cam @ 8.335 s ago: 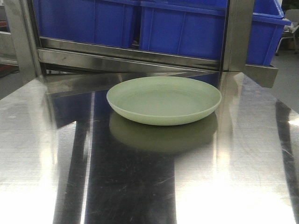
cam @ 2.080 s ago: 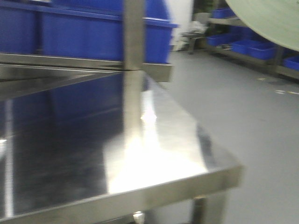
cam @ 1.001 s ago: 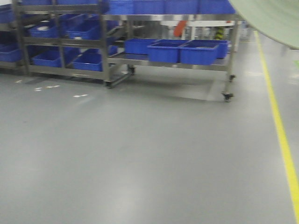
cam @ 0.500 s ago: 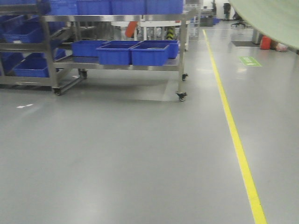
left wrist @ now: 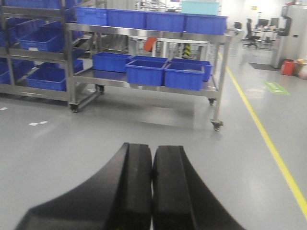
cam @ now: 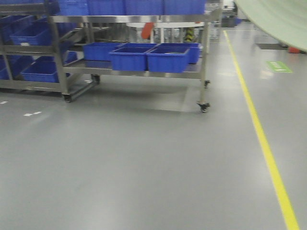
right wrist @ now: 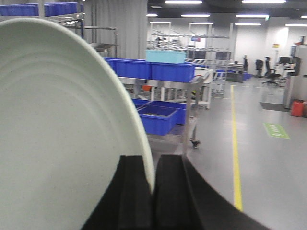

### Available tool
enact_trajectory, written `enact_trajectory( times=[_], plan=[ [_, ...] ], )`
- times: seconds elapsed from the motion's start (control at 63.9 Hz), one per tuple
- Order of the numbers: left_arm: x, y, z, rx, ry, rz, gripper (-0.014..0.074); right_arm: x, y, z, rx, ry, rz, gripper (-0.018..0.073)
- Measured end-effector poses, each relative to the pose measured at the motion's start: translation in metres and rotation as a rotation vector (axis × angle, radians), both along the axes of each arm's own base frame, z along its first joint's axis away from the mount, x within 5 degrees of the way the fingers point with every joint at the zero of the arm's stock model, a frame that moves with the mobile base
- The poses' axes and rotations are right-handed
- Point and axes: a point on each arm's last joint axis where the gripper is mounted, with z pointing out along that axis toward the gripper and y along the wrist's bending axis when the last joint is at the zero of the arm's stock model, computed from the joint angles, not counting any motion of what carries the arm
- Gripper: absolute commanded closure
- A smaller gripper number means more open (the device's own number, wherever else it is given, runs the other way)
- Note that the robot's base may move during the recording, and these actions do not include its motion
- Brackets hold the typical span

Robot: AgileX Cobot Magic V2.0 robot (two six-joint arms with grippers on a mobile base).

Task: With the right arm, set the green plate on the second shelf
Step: 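Drive the base across the aisle holding the plate in the right gripper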

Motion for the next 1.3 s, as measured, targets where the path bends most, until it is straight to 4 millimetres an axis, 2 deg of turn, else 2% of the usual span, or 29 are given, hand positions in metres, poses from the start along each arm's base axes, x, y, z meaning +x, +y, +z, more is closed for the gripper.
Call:
enact_trajectory(
  times=[1.298],
  plan=[
    [0.0000,0.0000,0.0000,0.000,0.000,0.000,0.0465,0.0000,0.0000,0.0000,0.000,0.000,0.000,0.0529]
  ],
)
